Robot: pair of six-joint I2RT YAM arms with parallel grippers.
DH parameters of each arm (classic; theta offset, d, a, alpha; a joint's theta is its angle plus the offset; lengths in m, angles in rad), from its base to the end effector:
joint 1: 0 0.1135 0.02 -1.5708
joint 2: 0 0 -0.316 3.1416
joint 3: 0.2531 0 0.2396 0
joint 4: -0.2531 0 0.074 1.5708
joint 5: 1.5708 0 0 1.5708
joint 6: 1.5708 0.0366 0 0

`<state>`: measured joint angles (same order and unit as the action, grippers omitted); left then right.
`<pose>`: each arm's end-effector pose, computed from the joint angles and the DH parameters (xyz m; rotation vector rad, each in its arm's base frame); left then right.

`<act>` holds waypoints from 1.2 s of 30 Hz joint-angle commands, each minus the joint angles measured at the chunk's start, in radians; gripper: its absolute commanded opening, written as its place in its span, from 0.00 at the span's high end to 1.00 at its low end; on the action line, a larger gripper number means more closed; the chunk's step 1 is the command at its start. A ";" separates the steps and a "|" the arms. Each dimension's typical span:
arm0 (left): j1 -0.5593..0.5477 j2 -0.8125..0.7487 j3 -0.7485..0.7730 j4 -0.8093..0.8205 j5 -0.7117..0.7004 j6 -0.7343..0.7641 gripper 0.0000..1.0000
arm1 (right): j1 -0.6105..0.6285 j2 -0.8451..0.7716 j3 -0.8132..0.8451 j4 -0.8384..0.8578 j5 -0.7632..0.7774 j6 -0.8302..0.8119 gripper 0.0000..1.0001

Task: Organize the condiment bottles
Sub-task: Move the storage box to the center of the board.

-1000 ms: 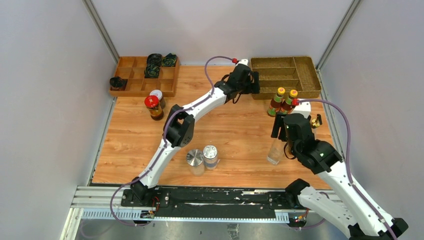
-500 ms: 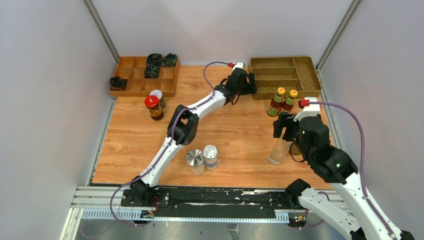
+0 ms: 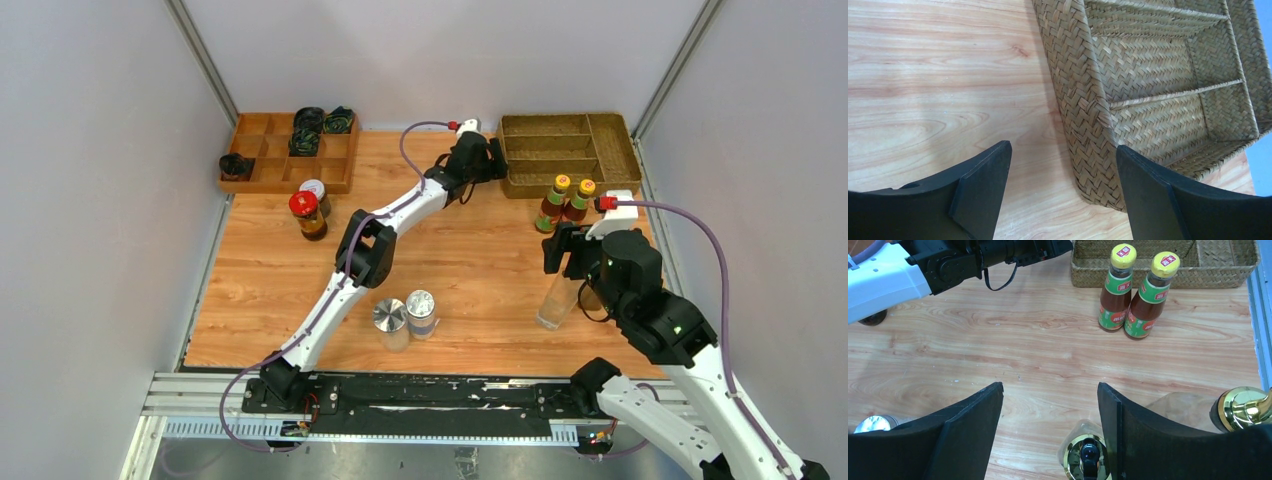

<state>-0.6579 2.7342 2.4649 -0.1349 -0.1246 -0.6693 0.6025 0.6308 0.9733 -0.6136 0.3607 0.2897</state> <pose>0.5180 -0.3945 0.1914 -0.0959 2.0454 -0.7310 0.0629 0.0276 0.4053 -0.0343 1.8339 0.2969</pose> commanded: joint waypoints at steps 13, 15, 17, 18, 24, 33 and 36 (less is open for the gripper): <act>-0.014 -0.029 -0.059 0.070 0.087 -0.017 0.18 | 0.017 -0.026 -0.009 0.029 -0.012 -0.020 0.25; -0.015 -0.037 -0.066 0.076 0.087 -0.014 0.18 | 0.017 -0.026 -0.014 0.031 -0.012 -0.020 0.25; -0.019 -0.036 -0.042 0.046 0.071 -0.004 0.18 | 0.016 -0.028 -0.019 0.035 -0.015 -0.021 0.25; -0.021 -0.029 -0.018 0.013 0.060 0.001 0.18 | 0.017 -0.029 -0.019 0.037 -0.014 -0.021 0.25; -0.022 -0.023 0.037 -0.145 -0.005 0.023 0.19 | 0.016 -0.036 -0.025 0.043 -0.012 -0.020 0.25; -0.015 -0.042 0.011 -0.259 -0.059 0.057 0.19 | 0.016 -0.051 -0.029 0.043 -0.019 -0.003 0.25; -0.011 -0.037 0.022 -0.304 -0.074 0.066 0.19 | 0.017 -0.054 -0.027 0.043 -0.021 0.002 0.25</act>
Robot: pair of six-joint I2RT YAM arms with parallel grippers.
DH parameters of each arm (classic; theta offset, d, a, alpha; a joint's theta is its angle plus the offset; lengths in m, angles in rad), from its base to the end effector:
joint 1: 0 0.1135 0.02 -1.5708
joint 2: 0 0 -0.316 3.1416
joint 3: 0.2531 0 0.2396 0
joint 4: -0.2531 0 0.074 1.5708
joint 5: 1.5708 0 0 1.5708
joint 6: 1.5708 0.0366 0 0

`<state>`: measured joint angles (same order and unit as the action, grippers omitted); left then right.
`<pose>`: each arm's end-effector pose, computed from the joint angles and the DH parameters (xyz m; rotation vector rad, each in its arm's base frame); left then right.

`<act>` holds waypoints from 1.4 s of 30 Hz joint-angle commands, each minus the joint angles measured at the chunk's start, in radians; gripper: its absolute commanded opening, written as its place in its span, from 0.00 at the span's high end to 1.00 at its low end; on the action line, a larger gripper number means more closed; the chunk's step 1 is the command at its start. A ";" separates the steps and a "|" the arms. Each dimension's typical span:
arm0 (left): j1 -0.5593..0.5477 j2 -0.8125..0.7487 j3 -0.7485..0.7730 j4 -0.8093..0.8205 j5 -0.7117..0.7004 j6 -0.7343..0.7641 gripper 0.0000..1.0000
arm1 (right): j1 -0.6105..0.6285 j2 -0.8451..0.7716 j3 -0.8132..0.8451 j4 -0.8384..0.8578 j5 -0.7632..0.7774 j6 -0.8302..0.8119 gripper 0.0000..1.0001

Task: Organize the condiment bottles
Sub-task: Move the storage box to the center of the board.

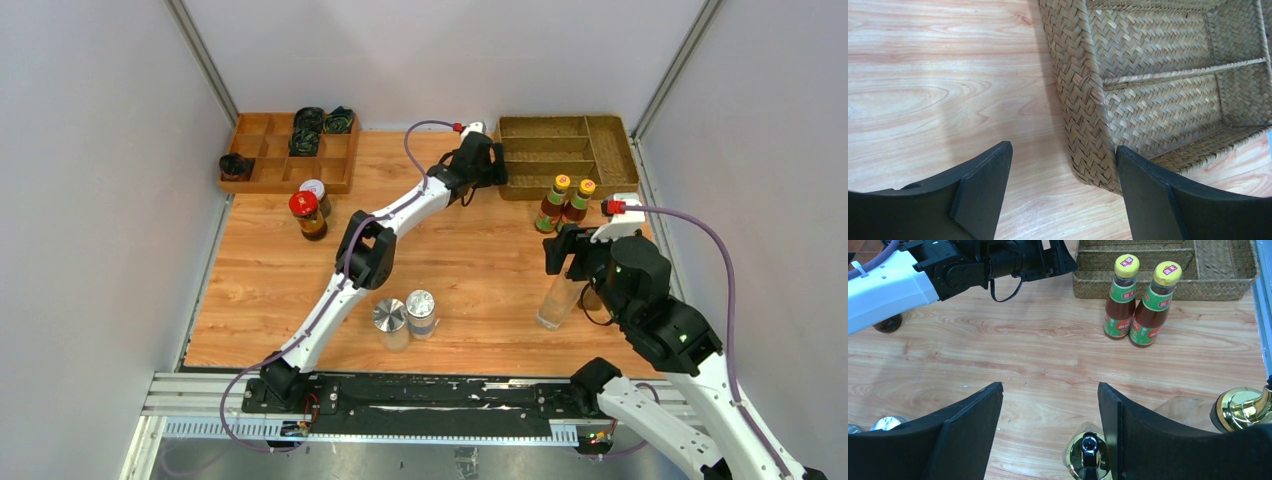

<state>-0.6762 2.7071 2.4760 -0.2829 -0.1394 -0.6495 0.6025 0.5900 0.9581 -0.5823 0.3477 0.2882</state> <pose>0.5041 -0.3979 0.1976 -0.0588 2.1471 -0.6529 0.0550 0.0227 0.4057 -0.0295 1.7838 0.3332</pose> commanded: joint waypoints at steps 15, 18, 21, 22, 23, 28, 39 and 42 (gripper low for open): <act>0.063 -0.085 -0.138 -0.323 -0.132 0.116 0.32 | 0.016 -0.058 -0.021 0.014 -0.037 0.040 0.25; 0.063 -0.125 -0.202 -0.305 -0.130 0.116 0.40 | 0.016 -0.069 -0.016 0.012 -0.048 0.045 0.25; 0.064 -0.148 -0.233 -0.296 -0.124 0.113 0.48 | 0.017 -0.081 -0.011 0.003 -0.052 0.050 0.25; 0.064 -0.151 -0.234 -0.297 -0.120 0.112 0.51 | 0.016 -0.085 -0.009 -0.001 -0.053 0.051 0.25; 0.064 -0.152 -0.235 -0.297 -0.118 0.112 0.53 | 0.016 -0.089 -0.006 -0.006 -0.053 0.052 0.25; 0.064 -0.174 -0.260 -0.299 -0.113 0.109 0.58 | 0.017 -0.099 0.002 -0.014 -0.057 0.055 0.25; 0.071 -0.266 -0.397 -0.317 -0.143 0.121 0.90 | 0.016 -0.093 0.018 -0.014 -0.087 0.081 0.26; 0.082 -0.318 -0.464 -0.316 -0.151 0.121 0.92 | 0.017 -0.091 0.028 -0.016 -0.102 0.088 0.27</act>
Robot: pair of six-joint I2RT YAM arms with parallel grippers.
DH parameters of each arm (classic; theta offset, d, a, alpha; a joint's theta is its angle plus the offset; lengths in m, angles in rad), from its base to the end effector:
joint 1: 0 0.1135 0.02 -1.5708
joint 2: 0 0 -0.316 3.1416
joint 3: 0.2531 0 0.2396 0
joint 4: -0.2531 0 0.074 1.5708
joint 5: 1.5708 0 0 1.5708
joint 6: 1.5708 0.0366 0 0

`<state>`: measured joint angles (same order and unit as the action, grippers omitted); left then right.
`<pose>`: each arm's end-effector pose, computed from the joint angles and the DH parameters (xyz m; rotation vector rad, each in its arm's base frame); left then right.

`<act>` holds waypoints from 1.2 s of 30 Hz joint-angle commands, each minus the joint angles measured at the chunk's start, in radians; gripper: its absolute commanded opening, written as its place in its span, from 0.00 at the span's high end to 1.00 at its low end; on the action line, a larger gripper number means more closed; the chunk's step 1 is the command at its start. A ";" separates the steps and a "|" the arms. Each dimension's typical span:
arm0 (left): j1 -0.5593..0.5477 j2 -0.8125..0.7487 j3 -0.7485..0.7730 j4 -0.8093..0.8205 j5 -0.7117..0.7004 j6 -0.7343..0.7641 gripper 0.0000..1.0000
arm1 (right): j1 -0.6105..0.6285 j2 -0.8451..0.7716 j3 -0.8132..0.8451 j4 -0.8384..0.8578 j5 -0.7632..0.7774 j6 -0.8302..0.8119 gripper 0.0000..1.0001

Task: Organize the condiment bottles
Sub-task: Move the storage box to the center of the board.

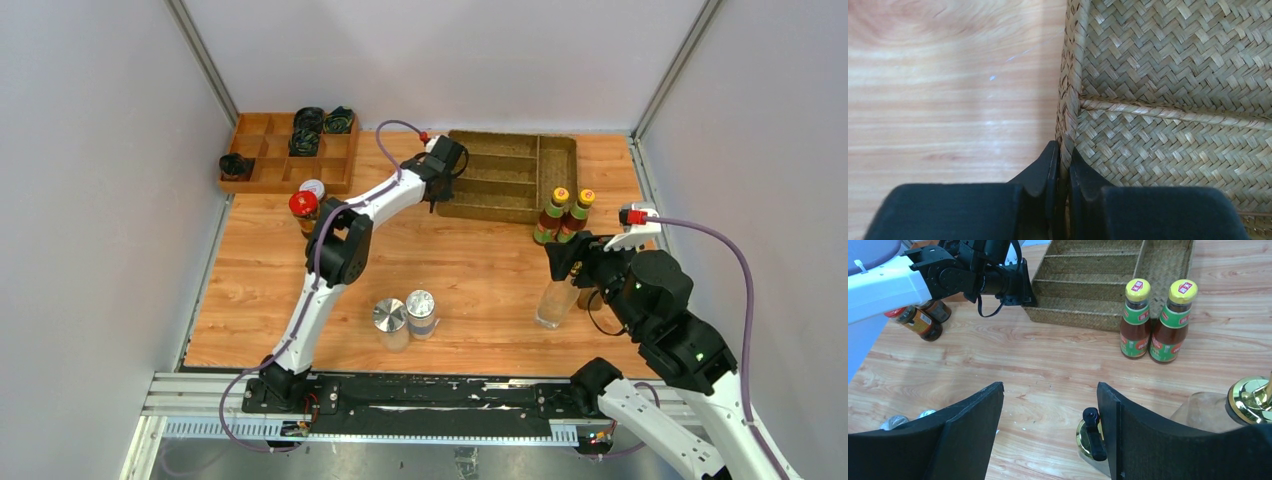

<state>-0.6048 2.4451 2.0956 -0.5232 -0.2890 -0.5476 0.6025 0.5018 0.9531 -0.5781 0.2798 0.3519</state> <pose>0.4756 -0.3161 0.2096 -0.0584 2.4027 -0.1831 0.0336 0.0108 0.4069 -0.0033 1.7154 0.4756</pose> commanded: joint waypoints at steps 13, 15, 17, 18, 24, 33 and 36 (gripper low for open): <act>0.082 -0.259 -0.323 -0.110 -0.062 0.029 0.95 | 0.017 0.008 0.092 -0.043 -0.053 0.022 0.27; 0.087 -0.302 -0.372 -0.109 -0.073 0.033 0.95 | 0.016 0.019 0.101 -0.043 -0.059 0.014 0.27; 0.088 -0.349 -0.421 -0.109 -0.071 0.037 0.96 | 0.016 0.031 0.115 -0.043 -0.071 0.002 0.27; 0.088 -0.369 -0.446 -0.107 -0.068 0.039 0.96 | 0.016 0.037 0.120 -0.043 -0.076 -0.002 0.27; 0.088 -0.479 -0.616 -0.069 -0.067 0.043 0.97 | 0.016 0.058 0.155 -0.047 -0.112 0.012 0.27; 0.088 -0.584 -0.780 -0.037 -0.035 0.045 1.00 | 0.016 0.081 0.200 -0.070 -0.147 0.008 0.27; 0.086 -0.603 -0.819 -0.025 -0.009 0.053 1.00 | 0.017 0.093 0.212 -0.073 -0.154 0.010 0.27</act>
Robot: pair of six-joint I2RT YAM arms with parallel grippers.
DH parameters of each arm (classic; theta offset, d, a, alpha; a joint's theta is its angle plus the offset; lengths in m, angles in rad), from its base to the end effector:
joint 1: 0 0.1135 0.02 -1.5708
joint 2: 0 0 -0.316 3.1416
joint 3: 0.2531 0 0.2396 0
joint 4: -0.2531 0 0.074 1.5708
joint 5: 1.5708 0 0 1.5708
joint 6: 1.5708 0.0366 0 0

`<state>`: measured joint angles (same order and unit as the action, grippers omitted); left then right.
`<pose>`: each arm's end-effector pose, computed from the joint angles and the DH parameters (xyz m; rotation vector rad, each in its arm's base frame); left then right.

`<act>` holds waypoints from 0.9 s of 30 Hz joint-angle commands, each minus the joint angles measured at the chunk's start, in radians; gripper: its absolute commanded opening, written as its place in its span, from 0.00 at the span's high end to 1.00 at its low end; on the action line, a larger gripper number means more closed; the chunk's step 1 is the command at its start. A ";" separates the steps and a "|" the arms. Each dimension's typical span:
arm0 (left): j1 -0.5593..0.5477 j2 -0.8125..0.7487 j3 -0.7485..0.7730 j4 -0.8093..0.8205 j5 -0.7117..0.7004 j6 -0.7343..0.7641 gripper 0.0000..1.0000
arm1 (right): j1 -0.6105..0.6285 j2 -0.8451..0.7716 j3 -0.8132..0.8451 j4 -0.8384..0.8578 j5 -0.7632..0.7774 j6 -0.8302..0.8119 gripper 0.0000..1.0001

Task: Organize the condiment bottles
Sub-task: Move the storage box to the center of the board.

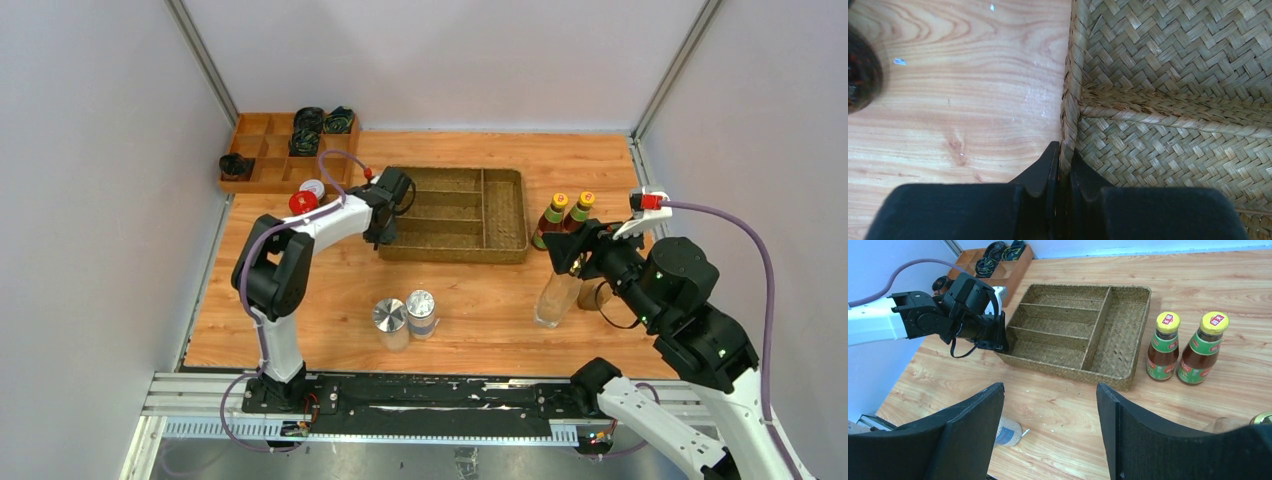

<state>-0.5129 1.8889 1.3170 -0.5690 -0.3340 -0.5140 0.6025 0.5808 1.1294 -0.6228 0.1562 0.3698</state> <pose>0.3471 -0.1817 0.2399 -0.0973 2.6055 0.1032 0.0298 0.0136 0.4509 -0.0736 1.6784 0.6109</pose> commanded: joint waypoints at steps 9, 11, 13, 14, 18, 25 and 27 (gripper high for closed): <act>-0.014 -0.092 -0.111 0.028 0.056 0.044 1.00 | 0.017 0.002 0.023 -0.022 -0.039 0.023 0.27; -0.016 -0.095 -0.121 0.028 0.061 0.046 1.00 | 0.016 0.001 0.023 -0.018 -0.044 0.028 0.27; -0.019 -0.093 -0.128 0.028 0.070 0.049 1.00 | 0.016 0.003 0.021 -0.015 -0.048 0.031 0.27; -0.022 -0.093 -0.131 0.028 0.073 0.050 1.00 | 0.017 0.003 0.021 -0.015 -0.049 0.033 0.27; -0.036 -0.102 -0.153 0.029 0.072 0.053 1.00 | 0.017 0.005 0.020 -0.014 -0.051 0.036 0.27; -0.055 -0.109 -0.183 0.029 0.076 0.055 1.00 | 0.016 -0.005 0.007 -0.009 -0.055 0.045 0.27; -0.059 -0.116 -0.192 0.029 0.075 0.050 1.00 | 0.016 -0.008 0.002 -0.009 -0.055 0.046 0.27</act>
<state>-0.5541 1.8042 1.1538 -0.5285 -0.2802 -0.4793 0.6025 0.5907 1.1404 -0.6289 0.1165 0.4030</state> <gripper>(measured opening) 0.137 0.731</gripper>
